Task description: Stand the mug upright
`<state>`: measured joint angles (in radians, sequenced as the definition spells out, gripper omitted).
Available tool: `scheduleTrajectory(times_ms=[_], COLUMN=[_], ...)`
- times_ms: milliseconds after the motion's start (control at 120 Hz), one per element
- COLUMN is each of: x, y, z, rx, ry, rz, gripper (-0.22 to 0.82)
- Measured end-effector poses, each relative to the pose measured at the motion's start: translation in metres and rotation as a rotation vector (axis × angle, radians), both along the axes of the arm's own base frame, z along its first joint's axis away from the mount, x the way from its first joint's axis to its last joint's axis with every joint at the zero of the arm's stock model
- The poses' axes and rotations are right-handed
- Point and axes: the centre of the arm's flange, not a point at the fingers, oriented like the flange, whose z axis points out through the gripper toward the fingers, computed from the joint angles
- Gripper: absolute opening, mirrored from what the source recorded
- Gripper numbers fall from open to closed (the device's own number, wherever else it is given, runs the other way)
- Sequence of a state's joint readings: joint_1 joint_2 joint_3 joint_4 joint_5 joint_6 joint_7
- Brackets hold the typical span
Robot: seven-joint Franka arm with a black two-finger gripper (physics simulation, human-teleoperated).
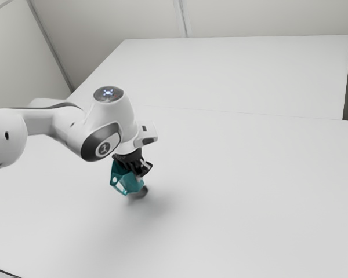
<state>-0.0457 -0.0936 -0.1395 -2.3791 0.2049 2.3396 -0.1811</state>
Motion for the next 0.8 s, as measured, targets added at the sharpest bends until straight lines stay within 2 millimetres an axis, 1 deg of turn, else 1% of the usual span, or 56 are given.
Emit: scheduleTrajectory(times_ms=[442,642,742,800], x=[-0.005,-0.006,-0.006,-0.007], y=[0.006,0.005,0.005,0.004], z=[-0.016,-0.014,-0.001,0.007], rx=[-0.005,-0.016,-0.024,-0.03], ry=[0.008,-0.003,-0.032,-0.05], rz=[0.054,0.061,0.064,0.066], gripper=[-0.17,-0.06,0.0,0.06])
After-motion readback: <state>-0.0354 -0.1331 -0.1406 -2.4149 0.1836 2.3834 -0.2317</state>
